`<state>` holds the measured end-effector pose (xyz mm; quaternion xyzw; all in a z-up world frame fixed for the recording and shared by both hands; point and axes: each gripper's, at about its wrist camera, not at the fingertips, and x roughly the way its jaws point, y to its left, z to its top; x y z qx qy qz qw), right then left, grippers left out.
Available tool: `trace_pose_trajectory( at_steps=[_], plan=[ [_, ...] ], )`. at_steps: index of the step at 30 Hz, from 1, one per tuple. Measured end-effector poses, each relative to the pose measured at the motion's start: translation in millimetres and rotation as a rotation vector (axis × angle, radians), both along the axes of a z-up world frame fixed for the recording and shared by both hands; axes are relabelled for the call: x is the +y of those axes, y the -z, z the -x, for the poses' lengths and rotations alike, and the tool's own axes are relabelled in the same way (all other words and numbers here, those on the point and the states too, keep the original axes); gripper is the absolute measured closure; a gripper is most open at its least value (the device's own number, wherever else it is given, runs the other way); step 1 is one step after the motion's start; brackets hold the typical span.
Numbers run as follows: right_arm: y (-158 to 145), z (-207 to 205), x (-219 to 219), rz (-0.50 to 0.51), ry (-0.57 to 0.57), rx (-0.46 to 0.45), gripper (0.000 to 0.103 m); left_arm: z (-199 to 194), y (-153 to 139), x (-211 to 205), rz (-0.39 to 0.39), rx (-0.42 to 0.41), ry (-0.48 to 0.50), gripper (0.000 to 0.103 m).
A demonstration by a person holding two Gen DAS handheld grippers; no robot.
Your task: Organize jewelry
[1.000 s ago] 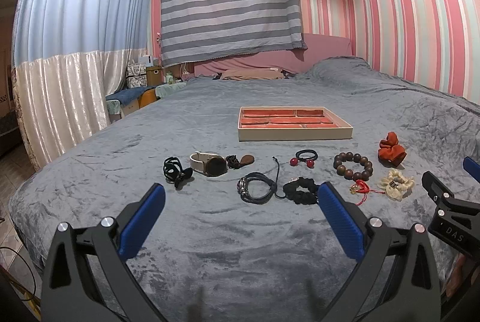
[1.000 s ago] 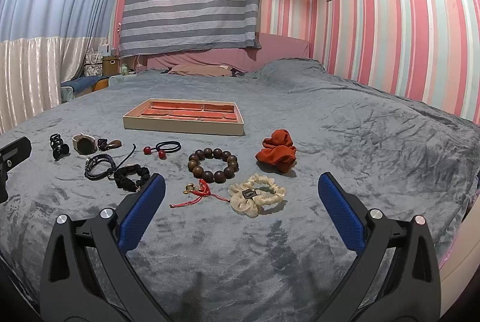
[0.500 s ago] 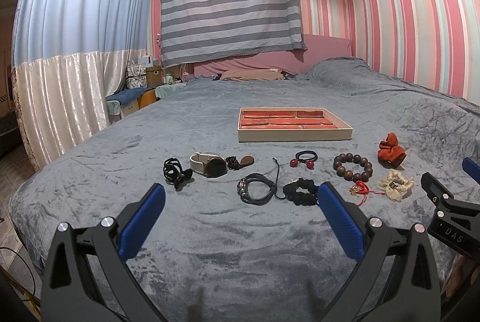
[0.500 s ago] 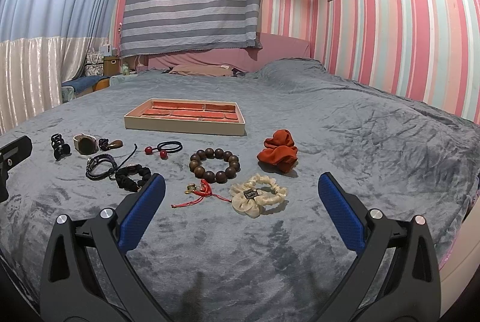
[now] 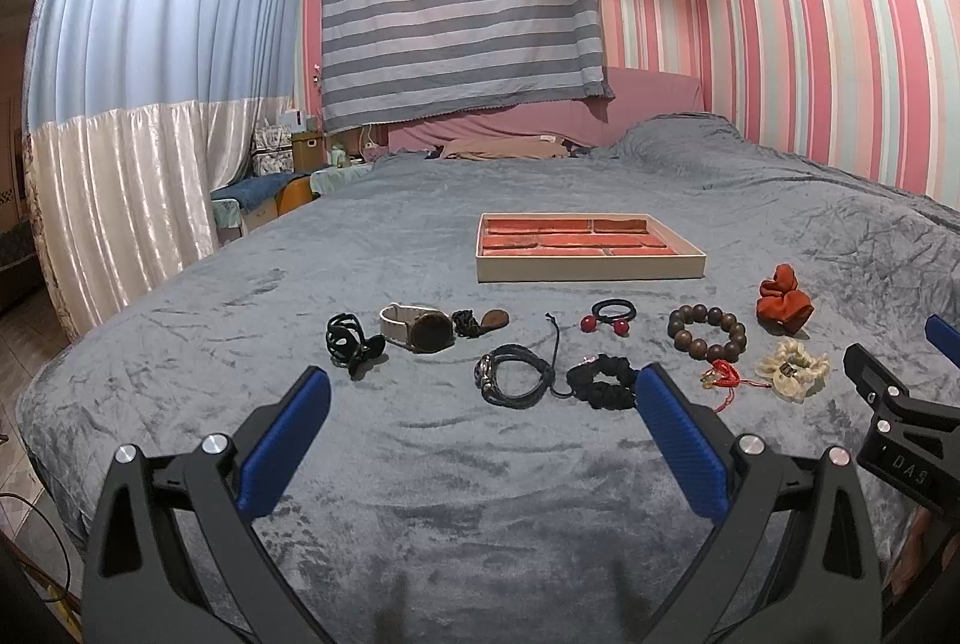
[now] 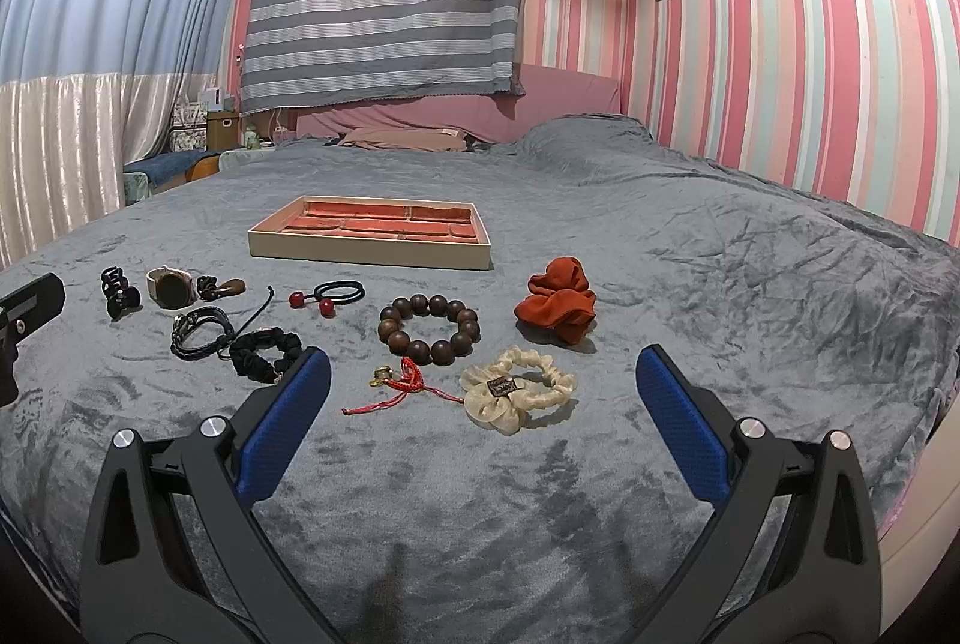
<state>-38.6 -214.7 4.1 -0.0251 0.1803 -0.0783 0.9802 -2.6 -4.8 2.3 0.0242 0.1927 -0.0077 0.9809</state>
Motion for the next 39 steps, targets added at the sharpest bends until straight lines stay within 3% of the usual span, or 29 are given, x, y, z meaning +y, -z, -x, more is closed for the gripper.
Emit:
trace_pose_trajectory(
  at_steps=[39],
  plan=[
    [25, -22, 6, 0.001, -0.013, 0.047, 0.004, -25, 23, 8, 0.024, 0.071, 0.047, 0.004]
  ],
)
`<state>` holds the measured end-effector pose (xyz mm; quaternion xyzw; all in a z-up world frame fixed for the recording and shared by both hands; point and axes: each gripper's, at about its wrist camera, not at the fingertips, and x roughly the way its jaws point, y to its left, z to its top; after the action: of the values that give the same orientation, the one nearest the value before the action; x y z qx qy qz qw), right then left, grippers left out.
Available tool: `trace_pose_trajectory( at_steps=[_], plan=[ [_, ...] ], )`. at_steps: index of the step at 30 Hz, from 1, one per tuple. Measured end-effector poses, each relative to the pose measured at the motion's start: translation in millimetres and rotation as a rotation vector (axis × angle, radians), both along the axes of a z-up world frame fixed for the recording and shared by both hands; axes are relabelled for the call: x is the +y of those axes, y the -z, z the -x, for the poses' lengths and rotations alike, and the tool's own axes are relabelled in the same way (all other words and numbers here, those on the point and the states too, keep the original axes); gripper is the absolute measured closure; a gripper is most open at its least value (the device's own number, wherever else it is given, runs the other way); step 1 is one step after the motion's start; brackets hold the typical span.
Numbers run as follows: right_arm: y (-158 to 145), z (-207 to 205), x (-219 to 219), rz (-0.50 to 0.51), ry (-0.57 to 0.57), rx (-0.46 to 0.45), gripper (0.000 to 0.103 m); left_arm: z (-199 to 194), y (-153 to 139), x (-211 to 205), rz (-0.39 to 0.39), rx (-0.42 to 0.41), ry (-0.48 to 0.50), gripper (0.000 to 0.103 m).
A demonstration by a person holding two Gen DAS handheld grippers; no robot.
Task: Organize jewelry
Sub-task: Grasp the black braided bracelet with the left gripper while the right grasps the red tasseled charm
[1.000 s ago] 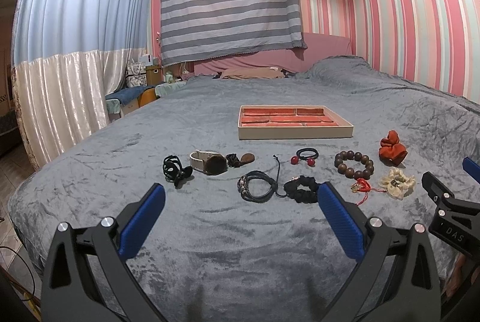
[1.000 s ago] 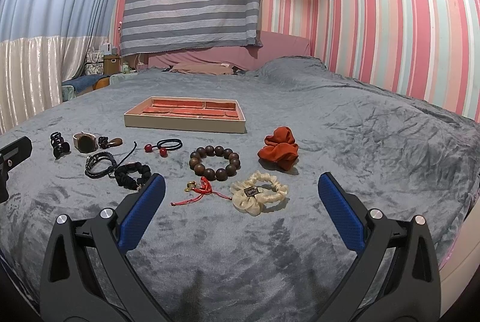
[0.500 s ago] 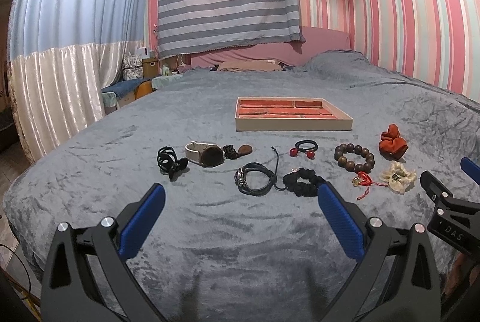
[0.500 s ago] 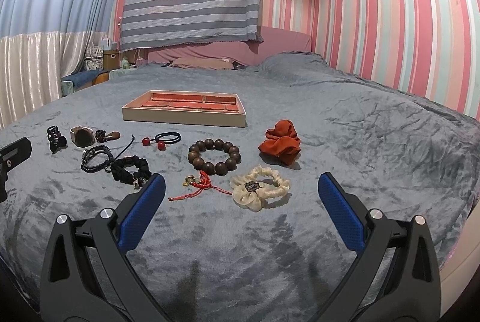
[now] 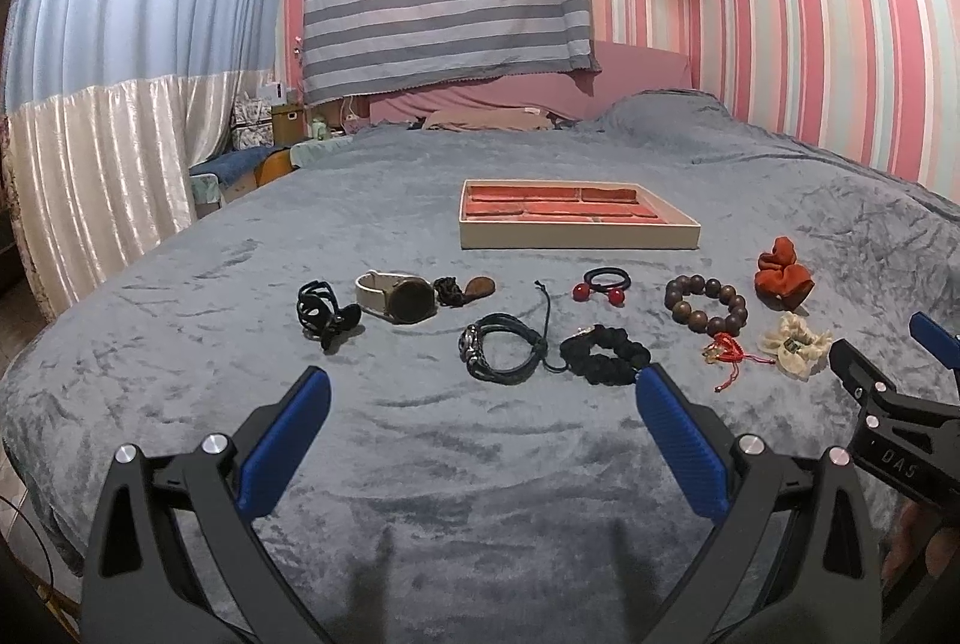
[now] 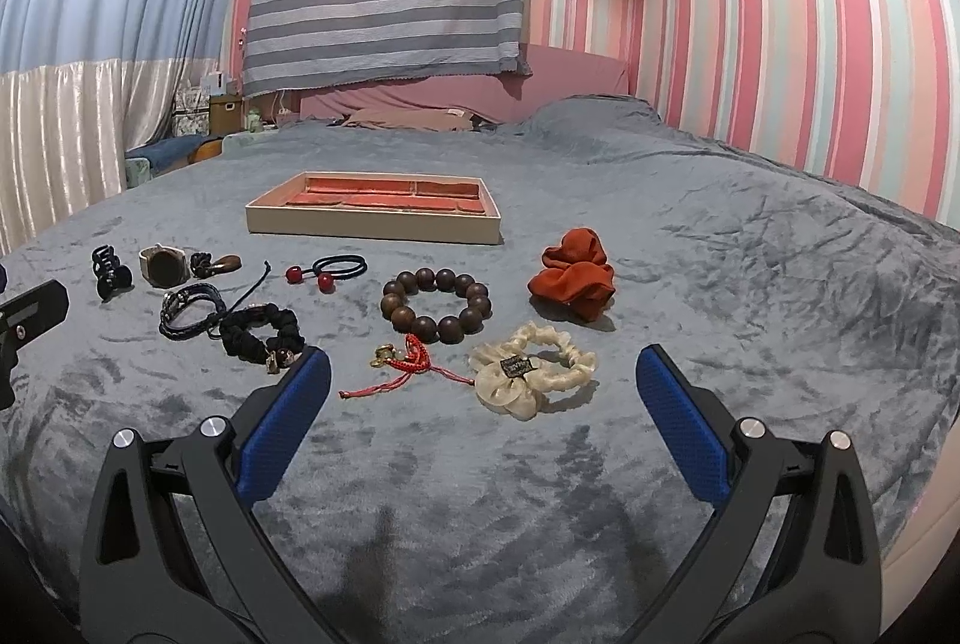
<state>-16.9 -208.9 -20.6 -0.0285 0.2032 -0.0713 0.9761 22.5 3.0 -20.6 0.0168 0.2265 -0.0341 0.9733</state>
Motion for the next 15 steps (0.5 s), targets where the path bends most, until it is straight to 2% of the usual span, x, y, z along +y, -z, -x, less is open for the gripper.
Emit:
trace_pose_trajectory(
  at_steps=[15],
  plan=[
    [-4, -33, 5, -0.013, -0.015, 0.041, 0.004, -31, -3, 6, -0.006, 0.031, 0.021, 0.004]
  ],
)
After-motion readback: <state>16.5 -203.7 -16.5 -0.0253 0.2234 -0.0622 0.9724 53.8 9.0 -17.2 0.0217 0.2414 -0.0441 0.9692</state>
